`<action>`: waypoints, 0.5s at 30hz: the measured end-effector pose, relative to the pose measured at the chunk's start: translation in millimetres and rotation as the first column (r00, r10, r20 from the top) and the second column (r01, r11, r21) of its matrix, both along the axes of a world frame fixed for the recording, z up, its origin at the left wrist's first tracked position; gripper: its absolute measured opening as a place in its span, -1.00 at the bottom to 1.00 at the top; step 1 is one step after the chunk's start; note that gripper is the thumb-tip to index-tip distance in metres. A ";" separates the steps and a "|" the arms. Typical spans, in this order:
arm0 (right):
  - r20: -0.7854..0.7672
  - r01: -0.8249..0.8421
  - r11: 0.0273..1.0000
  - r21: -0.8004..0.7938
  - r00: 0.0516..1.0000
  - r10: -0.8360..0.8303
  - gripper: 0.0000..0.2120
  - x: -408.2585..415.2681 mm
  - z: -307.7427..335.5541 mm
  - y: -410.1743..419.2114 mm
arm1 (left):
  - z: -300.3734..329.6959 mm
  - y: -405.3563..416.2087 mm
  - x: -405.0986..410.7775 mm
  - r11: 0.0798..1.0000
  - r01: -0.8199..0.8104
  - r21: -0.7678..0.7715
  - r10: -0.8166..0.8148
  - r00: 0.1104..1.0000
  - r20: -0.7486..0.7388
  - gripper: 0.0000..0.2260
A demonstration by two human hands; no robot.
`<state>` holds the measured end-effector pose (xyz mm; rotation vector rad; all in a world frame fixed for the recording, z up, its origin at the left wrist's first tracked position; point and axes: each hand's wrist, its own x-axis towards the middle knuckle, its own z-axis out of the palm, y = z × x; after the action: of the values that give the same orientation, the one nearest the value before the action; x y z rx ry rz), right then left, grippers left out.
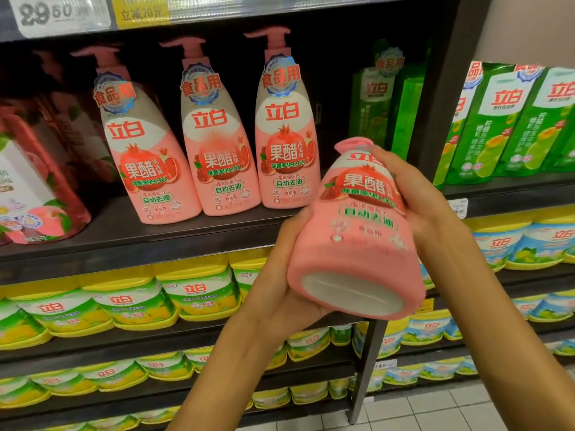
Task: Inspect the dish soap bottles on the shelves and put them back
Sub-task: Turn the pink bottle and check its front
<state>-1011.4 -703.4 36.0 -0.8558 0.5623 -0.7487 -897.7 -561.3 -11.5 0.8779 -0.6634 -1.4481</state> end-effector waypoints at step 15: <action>0.022 0.042 0.715 -0.697 0.999 -0.037 -0.41 5.6 9.1 24.7 | -26.1 -7.6 15.3 0.879 -0.243 -0.410 0.430 0.777 0.460 -0.26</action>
<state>-1005.7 -678.7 45.1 -1.5531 0.2739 -1.0278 -882.4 -568.9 -37.5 1.0829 -1.0716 -0.7148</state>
